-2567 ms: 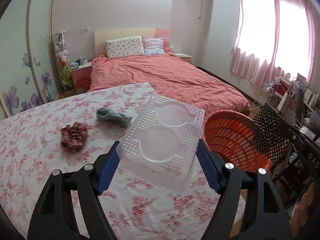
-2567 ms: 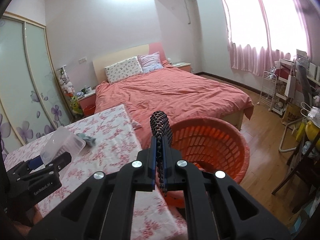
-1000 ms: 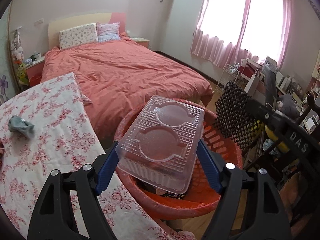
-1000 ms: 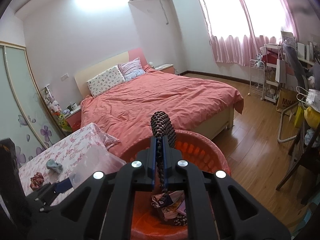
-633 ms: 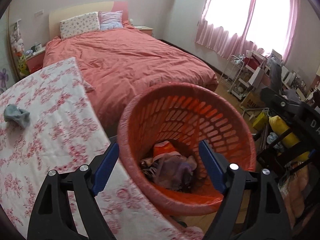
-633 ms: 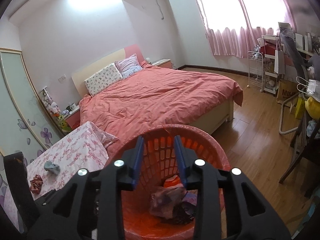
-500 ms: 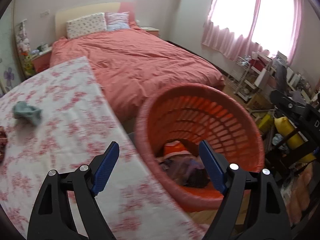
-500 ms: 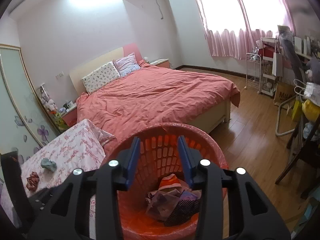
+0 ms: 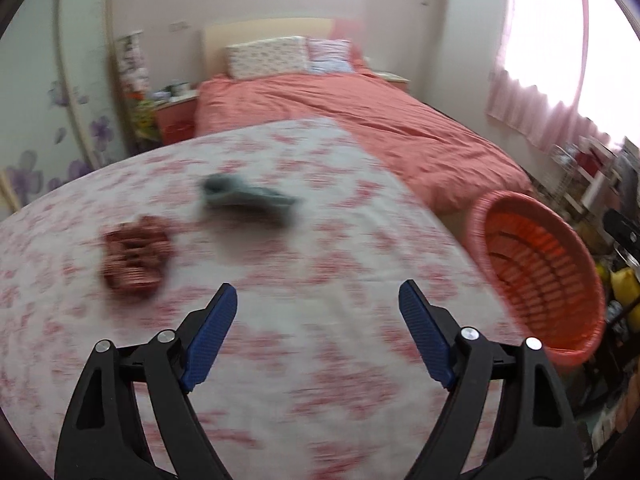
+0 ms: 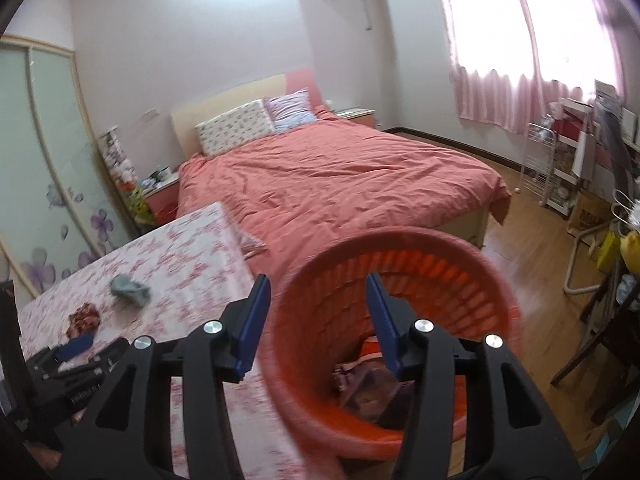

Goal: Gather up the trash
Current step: 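Move both grippers back over the bed toward the scrunchie and sock, then grasp the brown plaid scrunchie with the left gripper while the right grasps the grey-green sock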

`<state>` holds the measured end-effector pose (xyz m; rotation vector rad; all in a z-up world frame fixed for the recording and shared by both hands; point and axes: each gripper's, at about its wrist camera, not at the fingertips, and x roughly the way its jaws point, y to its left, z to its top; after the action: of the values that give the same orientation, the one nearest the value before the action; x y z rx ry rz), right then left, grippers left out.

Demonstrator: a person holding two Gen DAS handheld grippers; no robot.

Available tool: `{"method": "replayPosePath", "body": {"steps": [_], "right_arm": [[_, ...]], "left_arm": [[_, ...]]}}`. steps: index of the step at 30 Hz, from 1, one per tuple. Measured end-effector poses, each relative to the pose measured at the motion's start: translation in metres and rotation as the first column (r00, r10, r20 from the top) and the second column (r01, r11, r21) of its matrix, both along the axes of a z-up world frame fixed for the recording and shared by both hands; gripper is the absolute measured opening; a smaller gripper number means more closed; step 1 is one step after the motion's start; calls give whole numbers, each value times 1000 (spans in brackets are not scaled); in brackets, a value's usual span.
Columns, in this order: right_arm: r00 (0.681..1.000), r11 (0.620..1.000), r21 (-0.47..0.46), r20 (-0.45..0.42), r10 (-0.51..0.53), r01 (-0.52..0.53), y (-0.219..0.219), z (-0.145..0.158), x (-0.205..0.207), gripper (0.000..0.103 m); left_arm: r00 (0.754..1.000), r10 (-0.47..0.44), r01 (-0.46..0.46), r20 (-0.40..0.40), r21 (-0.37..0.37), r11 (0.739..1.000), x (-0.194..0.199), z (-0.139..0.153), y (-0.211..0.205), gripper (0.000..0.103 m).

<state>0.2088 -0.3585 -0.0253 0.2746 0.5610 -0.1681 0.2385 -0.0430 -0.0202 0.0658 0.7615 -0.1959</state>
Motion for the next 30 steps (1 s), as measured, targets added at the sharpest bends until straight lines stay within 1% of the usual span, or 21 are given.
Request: {"method": "replayPosePath", "body": {"steps": [3,6,8,12,14,17,19,20,22,26,28,29,30], "right_arm": [[999,999,-1,-15,48,-48,25,-1,7,54],[994,995,-5,-34,100,-100,50,-5,15,55],[991,992,-6,-45,127,-128,65,-8,19,56],[983,985,-16,-67,173,-174,91,-15,26,56],[980,982,-22,-75,184,-186,96,-18,28,56],[977,980,-28,-90,194,-197,102,-21,32,56],[975,979,-29,-99,198,-202,105,-24,34,56],[975,979,-31,-101,200,-204,106,-24,36,56],[973,977,-35,-107,204,-209,108,-25,37,56],[969,975,-38,-119,215,-221,114,-29,43,56],[967,972,-40,-123,224,-231,120,-30,46,56],[965,971,-42,-125,231,-237,123,-30,48,56],[963,969,-43,-126,238,-245,126,-30,50,56]], "left_arm": [[997,77,-77,6,12,997,7,-1,34,86],[984,180,-180,-4,8,984,18,-4,77,90],[973,229,-229,-12,-1,974,26,-7,98,90],[951,305,-308,-50,-57,950,44,-11,132,89],[943,326,-331,-67,-86,940,51,-12,144,86],[940,330,-338,-89,-97,936,60,-16,149,77],[938,330,-340,-108,-90,936,65,-21,152,69],[937,329,-340,-115,-90,936,64,-23,151,68],[937,323,-337,-135,-93,937,68,-29,153,60],[941,312,-325,-135,-94,941,68,-32,148,57],[943,300,-314,-140,-92,945,69,-34,146,42],[946,293,-307,-142,-92,947,70,-35,146,38],[949,285,-298,-136,-89,950,70,-35,145,29]]}}
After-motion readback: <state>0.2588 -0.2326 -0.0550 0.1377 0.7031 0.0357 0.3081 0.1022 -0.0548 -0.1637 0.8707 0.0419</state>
